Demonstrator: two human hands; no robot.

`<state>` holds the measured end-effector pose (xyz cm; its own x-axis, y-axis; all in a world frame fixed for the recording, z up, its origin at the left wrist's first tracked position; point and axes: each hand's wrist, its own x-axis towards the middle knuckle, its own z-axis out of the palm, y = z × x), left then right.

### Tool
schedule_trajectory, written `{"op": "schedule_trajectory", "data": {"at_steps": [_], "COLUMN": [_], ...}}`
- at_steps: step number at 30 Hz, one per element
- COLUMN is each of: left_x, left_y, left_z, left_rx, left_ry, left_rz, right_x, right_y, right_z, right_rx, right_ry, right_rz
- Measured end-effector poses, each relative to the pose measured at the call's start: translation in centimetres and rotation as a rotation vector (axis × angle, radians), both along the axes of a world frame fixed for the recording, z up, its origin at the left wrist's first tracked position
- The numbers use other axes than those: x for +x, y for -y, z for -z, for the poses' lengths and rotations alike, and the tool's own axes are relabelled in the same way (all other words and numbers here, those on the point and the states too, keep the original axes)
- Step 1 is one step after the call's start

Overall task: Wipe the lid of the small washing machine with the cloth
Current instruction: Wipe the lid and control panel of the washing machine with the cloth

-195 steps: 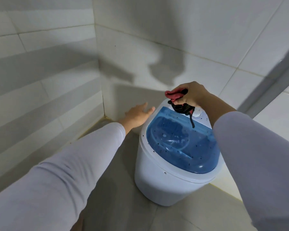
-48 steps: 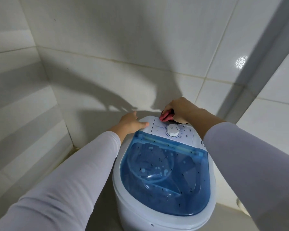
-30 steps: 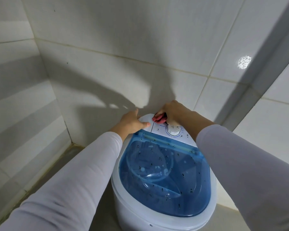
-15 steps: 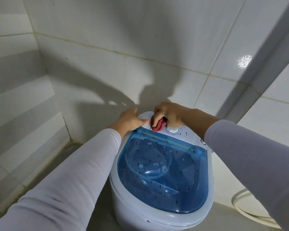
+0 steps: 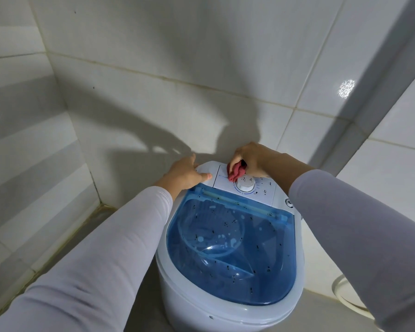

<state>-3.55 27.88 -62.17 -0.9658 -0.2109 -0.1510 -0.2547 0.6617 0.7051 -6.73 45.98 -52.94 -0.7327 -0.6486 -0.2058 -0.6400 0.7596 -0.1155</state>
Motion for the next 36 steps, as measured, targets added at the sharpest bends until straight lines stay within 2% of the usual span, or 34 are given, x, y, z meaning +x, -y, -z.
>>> {"op": "schedule_trajectory", "data": {"at_steps": [10, 26, 31, 36], "left_x": [-0.1, 0.1, -0.3, -0.7], "left_y": [0.0, -0.2, -0.6, -1.4], "left_z": [0.1, -0.1, -0.7, -1.2], "left_rx": [0.022, -0.028, -0.139, -0.187], "left_ry": [0.005, 0.017, 0.057, 0.047], "left_rz": [-0.01, -0.014, 0.011, 0.045], "right_x": [-0.1, 0.6, 0.1, 0.2], "right_y": [-1.5, -5.1, -5.8, -5.3], "right_z": [-0.3, -0.9, -1.5, -1.9], "right_rx": [0.03, 0.069, -0.077, -0.086], "right_ry": [-0.066, -0.012, -0.083, -0.085], "right_rz": [0.126, 0.243, 0.293, 0.265]}}
